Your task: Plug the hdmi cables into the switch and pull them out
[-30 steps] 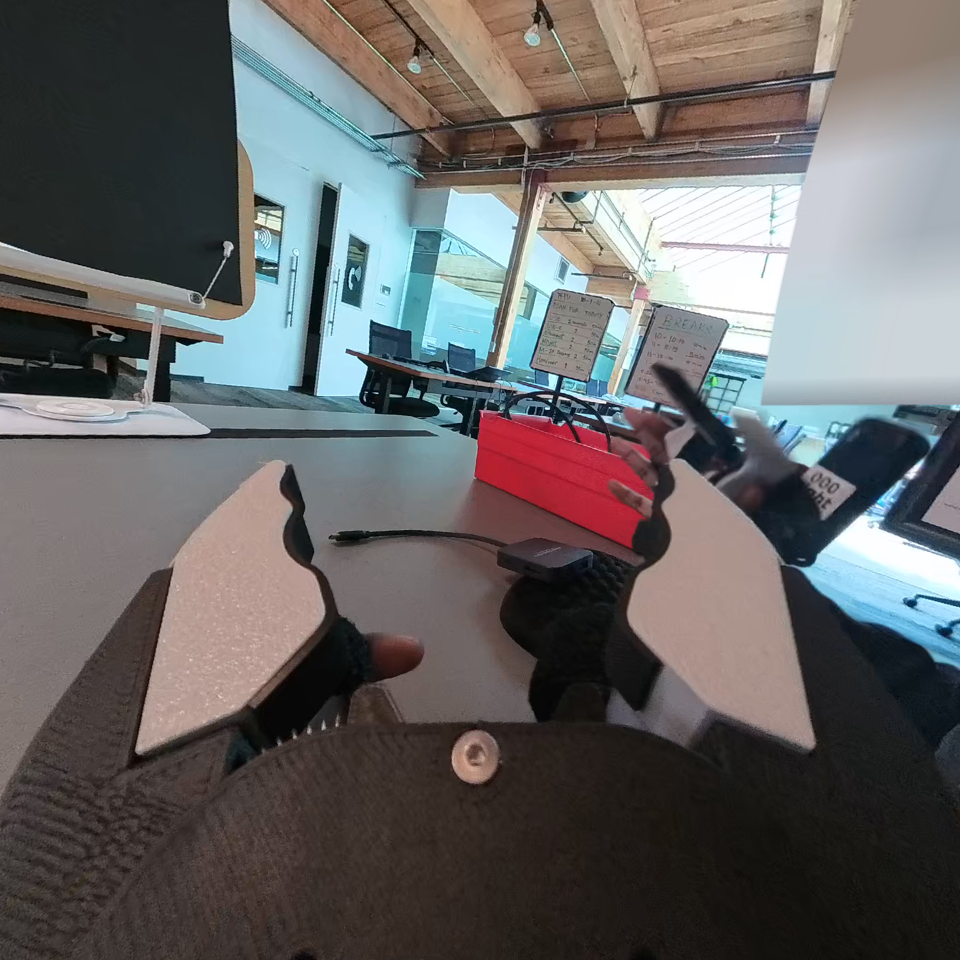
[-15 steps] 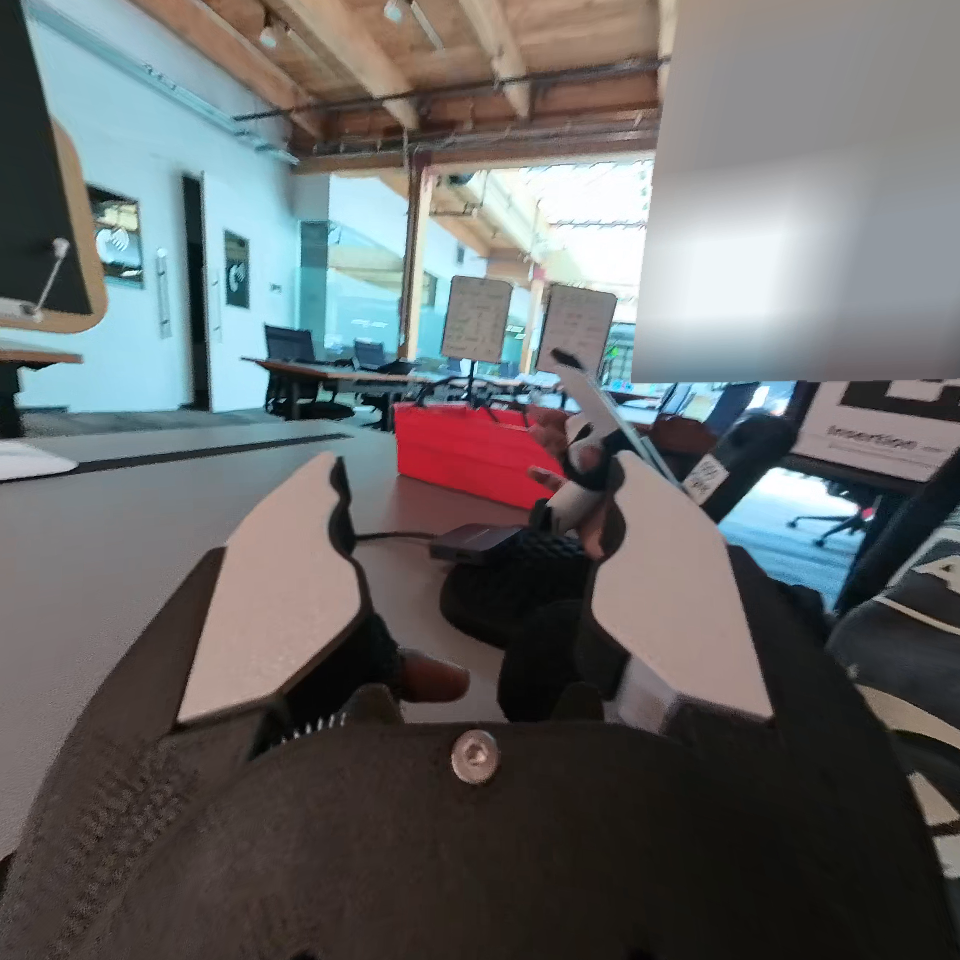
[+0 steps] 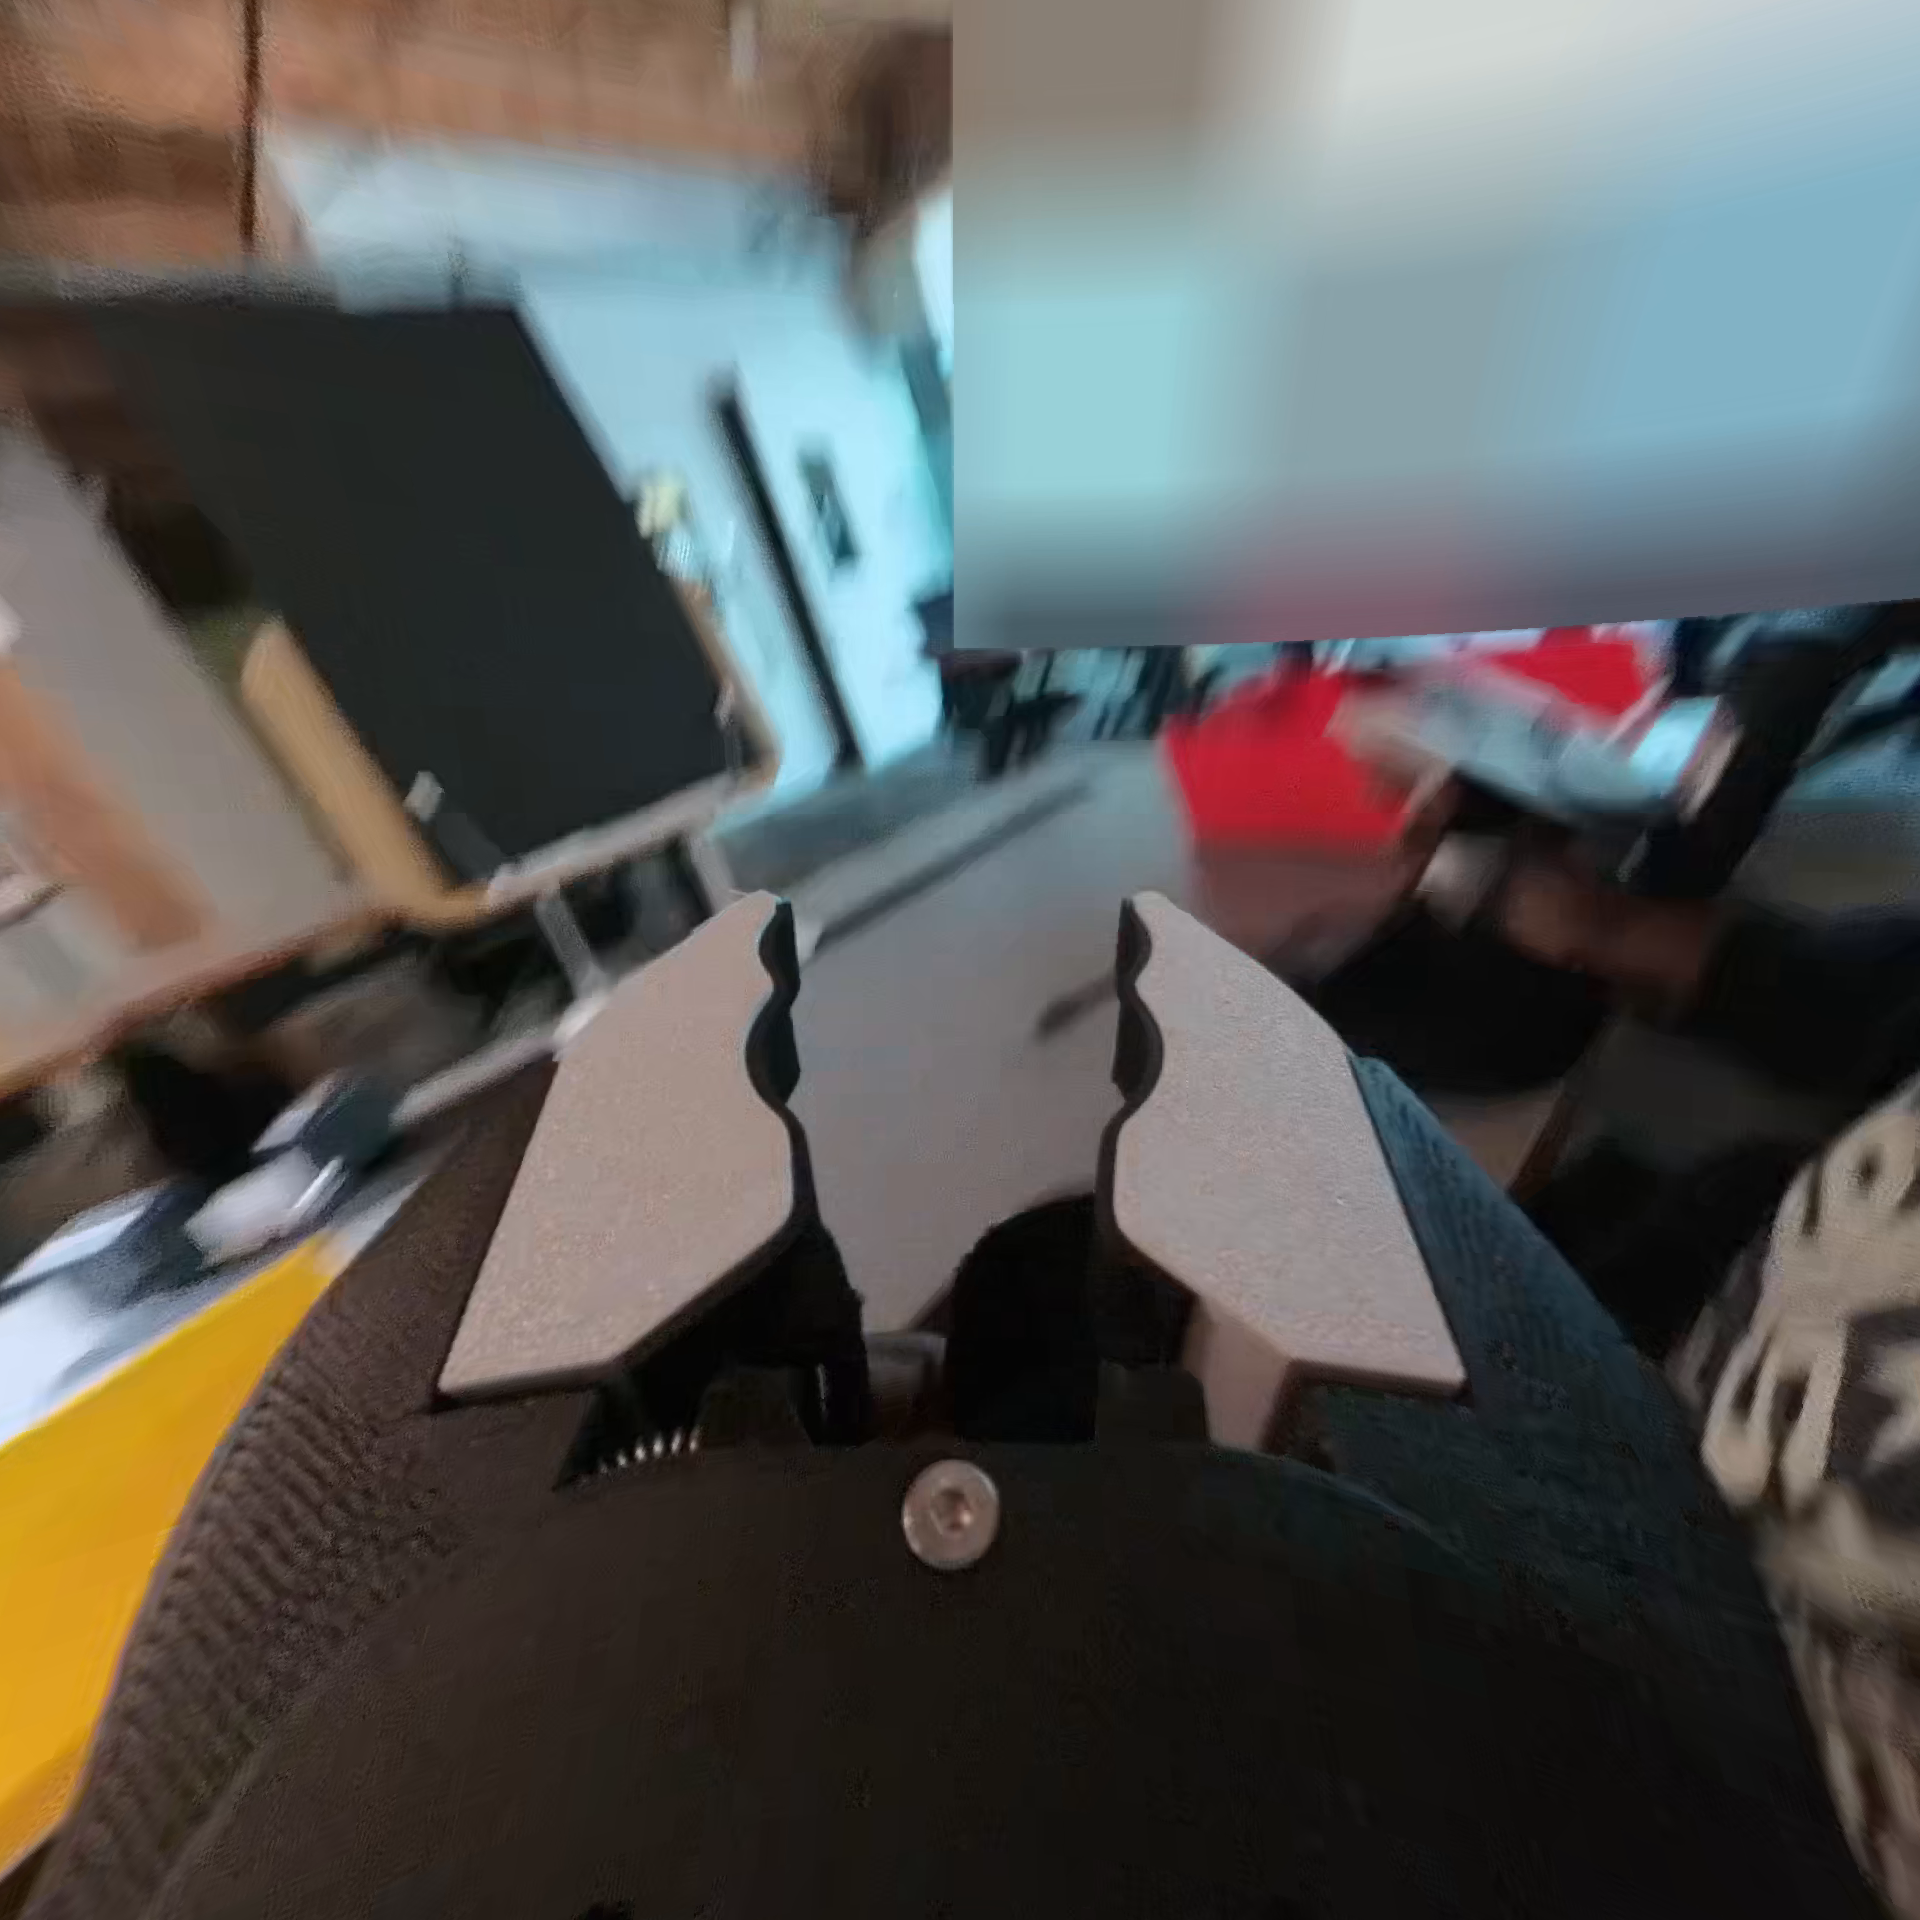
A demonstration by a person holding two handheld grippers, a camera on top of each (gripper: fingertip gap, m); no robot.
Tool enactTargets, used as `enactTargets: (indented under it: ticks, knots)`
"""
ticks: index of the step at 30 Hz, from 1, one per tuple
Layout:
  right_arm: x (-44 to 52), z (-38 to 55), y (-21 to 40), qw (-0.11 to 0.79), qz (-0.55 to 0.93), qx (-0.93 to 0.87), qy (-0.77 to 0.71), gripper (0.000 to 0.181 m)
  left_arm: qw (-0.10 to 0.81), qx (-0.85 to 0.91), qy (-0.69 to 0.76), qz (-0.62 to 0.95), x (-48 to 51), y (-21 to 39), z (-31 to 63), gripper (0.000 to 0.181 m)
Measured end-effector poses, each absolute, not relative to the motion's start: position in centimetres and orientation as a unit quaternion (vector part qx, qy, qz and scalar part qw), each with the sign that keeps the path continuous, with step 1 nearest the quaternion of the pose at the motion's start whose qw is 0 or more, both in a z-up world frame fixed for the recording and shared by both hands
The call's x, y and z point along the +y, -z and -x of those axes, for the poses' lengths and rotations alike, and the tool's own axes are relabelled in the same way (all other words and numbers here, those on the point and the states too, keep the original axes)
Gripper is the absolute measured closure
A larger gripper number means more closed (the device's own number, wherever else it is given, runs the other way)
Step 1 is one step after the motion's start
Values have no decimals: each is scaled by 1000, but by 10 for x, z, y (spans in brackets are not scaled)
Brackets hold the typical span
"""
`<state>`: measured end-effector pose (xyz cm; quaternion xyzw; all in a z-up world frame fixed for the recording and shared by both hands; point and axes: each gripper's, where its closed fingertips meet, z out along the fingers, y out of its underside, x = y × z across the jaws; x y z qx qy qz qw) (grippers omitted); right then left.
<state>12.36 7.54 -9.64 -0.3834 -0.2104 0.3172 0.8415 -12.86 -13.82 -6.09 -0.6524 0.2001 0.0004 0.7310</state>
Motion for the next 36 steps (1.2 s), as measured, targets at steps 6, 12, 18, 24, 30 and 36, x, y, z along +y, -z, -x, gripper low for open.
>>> enactTargets:
  ticks: [6, 12, 18, 24, 30, 36]
  knots:
    - [77, -118, 100, 839, 393, -224, -304, 112, 460, 206, -68, 861, -171, 154, 245, 127]
    - [75, -115, 99, 840, 388, -235, -298, 112, 353, 345, -65, 867, -148, 190, 282, 132]
    - [76, -114, 101, 838, 392, -239, -296, 113, 231, 427, -81, 871, -133, 247, 315, 136]
    - [77, -111, 102, 835, 395, -244, -294, 114, 255, 435, -101, 858, -125, 257, 322, 165]
    - [78, -111, 103, 834, 398, -242, -296, 116, 417, 327, -298, 794, -122, 165, 350, 173]
    - [78, -112, 103, 835, 397, -241, -297, 117, 588, 124, -597, 531, -181, -10, 354, 175]
